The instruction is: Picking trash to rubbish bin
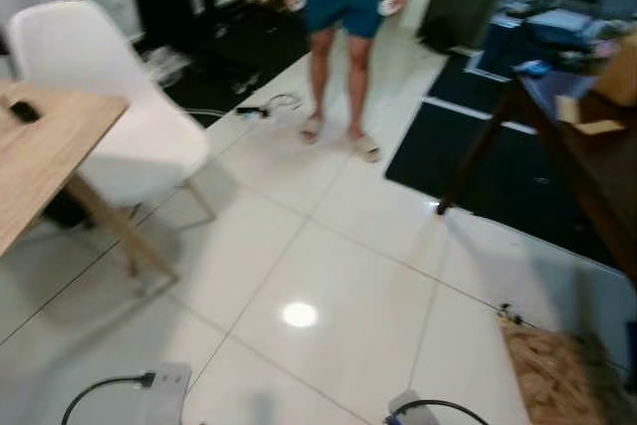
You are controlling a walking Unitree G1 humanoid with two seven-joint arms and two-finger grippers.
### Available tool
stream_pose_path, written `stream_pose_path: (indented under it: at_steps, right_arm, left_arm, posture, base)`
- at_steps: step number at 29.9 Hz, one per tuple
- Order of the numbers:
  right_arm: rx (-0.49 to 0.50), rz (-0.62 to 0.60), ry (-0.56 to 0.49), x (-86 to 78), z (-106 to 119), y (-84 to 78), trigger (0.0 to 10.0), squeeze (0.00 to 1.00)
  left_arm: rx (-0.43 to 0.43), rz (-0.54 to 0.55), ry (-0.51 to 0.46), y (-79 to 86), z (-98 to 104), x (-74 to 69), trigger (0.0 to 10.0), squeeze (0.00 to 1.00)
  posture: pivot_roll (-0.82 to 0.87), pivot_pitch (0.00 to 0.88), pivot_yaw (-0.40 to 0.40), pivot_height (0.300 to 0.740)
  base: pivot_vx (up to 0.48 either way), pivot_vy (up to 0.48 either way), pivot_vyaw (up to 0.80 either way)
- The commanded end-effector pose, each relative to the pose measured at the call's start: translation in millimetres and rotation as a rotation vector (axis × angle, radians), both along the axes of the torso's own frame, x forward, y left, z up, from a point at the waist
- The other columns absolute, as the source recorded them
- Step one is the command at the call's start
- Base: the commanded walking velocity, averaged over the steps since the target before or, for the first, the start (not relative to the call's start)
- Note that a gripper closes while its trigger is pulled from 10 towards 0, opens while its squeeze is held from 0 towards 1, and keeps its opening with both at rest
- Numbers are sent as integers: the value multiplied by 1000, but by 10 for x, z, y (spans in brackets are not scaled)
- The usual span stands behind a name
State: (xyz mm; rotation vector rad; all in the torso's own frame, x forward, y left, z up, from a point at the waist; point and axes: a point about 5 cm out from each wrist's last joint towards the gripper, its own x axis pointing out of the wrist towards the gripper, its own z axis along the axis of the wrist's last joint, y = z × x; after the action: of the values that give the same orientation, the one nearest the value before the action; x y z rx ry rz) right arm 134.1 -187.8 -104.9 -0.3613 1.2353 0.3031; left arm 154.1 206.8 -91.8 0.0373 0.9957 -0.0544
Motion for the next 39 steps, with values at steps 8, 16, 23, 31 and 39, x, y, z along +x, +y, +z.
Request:
stream_pose_path:
  at_steps: [8,16,23,31,39]
  right_arm:
    - [14,-4,24,-60,-23,27,10000,0]
    - [-9,-15,36,-140,-15,-180,10000,0]
    - [4,-43,16,-129,-6,-205,10000,0]
    - [32,-33,1,-59,-21,31,10000,0]
    - [45,-31,0,-63,-28,84,10000,0]
  left_arm:
    - [-16,0,13,-42,-20,-30,10000,0]
    - [-14,-9,6,-43,-13,-16,10000,0]
    - [-9,-13,9,-41,-12,-9,10000,0]
    - [-19,-5,7,-42,-10,-6,10000,0]
    - [-24,5,5,-38,-11,-10,10000,0]
  posture:
    - [113,83,-28,740]
    - [112,80,-29,740]
    - [114,78,-32,740]
    - [120,76,-36,740]
    - [124,79,-38,740]
  base:
    - [0,0,-777]
    - [0,0,-776]
    - [0,-128,-446]
    - [0,-449,0]
    - [0,-464,0]
